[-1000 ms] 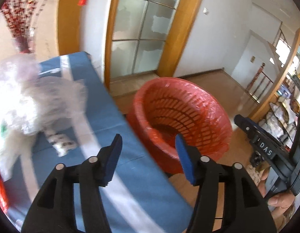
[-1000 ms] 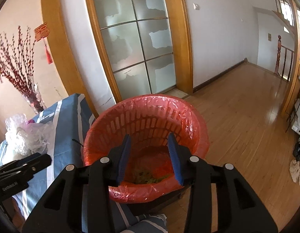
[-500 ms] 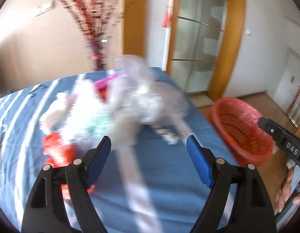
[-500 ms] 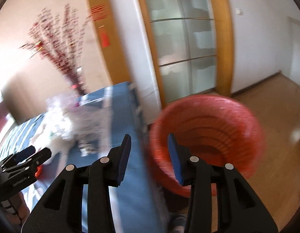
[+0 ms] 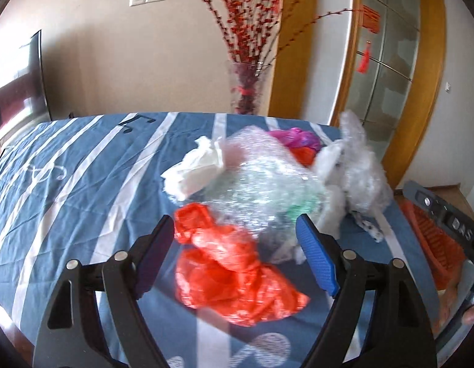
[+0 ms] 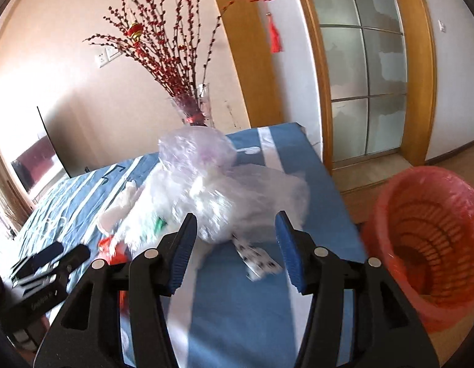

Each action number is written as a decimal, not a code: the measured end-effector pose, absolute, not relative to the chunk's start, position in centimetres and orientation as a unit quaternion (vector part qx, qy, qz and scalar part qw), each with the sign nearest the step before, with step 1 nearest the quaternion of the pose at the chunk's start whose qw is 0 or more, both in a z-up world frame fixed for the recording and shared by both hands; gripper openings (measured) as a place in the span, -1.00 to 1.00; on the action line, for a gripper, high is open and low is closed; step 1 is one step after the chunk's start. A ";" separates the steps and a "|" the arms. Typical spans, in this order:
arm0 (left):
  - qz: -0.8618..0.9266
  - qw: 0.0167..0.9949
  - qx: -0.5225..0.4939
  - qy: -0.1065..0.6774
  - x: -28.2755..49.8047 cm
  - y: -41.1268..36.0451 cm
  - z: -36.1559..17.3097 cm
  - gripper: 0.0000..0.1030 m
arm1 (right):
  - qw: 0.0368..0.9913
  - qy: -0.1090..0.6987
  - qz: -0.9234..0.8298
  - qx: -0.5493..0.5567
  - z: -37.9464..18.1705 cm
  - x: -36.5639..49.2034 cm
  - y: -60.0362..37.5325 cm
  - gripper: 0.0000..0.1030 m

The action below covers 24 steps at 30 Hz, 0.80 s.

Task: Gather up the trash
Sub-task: 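Move both tools back to the table and grasp the clear plastic bag with the right tool, then lift the clear bag with the right tool while the left tool grasps the bubble wrap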

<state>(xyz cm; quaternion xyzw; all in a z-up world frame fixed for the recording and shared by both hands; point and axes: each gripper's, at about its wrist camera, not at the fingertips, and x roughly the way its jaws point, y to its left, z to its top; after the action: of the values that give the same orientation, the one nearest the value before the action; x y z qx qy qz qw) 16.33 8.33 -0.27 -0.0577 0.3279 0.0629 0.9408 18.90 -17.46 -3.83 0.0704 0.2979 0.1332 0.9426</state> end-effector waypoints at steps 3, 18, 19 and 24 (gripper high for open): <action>0.068 0.939 -0.064 0.331 16.1 9.3 -0.6 0.58 | 0.943 0.299 0.133 0.064 -4.3 20.4 -15.7 0.05; 0.075 0.933 -0.092 0.340 16.2 11.9 -1.9 0.59 | 0.932 0.333 0.129 0.061 -6.4 22.9 -14.2 -0.95; 0.075 0.933 -0.093 0.340 16.2 11.9 -1.9 0.59 | 0.934 0.327 0.128 0.063 -6.1 22.5 -14.6 -0.95; 0.071 0.934 -0.091 0.339 16.0 11.4 -1.8 0.59 | 0.944 0.298 0.121 0.075 -4.7 20.9 -16.2 -0.96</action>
<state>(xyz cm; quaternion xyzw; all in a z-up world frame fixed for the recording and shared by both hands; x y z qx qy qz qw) 16.04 11.44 -1.83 -0.0913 0.3392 0.0707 0.9336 20.86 -16.21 -4.74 0.0745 0.2982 0.1211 0.9439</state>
